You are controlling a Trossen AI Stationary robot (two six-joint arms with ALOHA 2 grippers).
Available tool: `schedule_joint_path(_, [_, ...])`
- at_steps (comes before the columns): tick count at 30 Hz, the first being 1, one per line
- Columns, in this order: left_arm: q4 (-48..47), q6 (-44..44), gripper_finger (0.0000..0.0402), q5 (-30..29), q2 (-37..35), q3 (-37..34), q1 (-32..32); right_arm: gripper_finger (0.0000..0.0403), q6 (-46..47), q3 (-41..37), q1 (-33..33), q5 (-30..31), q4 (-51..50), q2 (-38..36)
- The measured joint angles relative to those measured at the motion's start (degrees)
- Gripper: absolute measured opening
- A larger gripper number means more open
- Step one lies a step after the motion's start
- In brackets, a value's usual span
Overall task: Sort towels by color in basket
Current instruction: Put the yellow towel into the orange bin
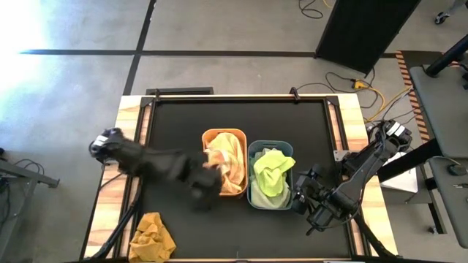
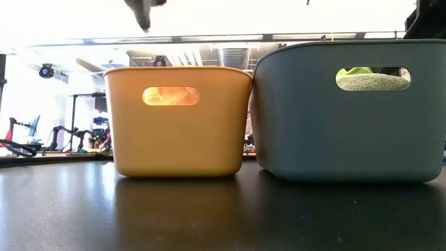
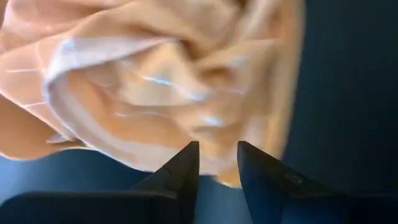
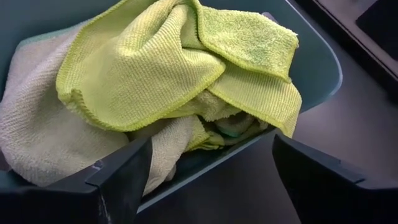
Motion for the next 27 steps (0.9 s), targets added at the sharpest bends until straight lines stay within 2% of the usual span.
schedule_joint_path(6, [0.62,-16.1,0.0093,-5.1,-5.71,-1.49,-18.38,0.0327,0.0,-0.27,0.0,0.57,0.38,0.0])
schedule_joint_path(10, [0.77,-34.81,0.0095,-5.51,-6.28,-3.65,-29.64,0.0323,-0.38,-0.27,0.0,0.71,0.81,0.0])
schedule_joint_path(13, [0.74,-46.48,0.0101,-8.35,-4.99,-4.15,-35.83,0.0318,-0.73,-0.29,0.0,3.65,0.88,0.0])
schedule_joint_path(16, [0.67,-54.35,0.0105,-8.02,-2.26,-4.63,-39.6,0.0312,-0.74,-0.29,0.0,7.79,1.29,0.0])
schedule_joint_path(21, [-0.18,-58.2,0.0107,-1.89,2.2,-4.78,-41.35,0.0304,-0.69,-0.29,0.0,9.38,1.96,0.03])
schedule_joint_path(24, [-0.31,-57.09,0.0107,5.55,4.84,-4.87,-41.77,0.0299,-1.18,-0.35,0.0,9.4,3.89,0.31])
schedule_joint_path(27, [-0.1,-55.51,0.0107,7.88,5.76,-6.17,-43.39,0.0295,-2.91,-0.4,0.0,9.42,5.88,0.86])
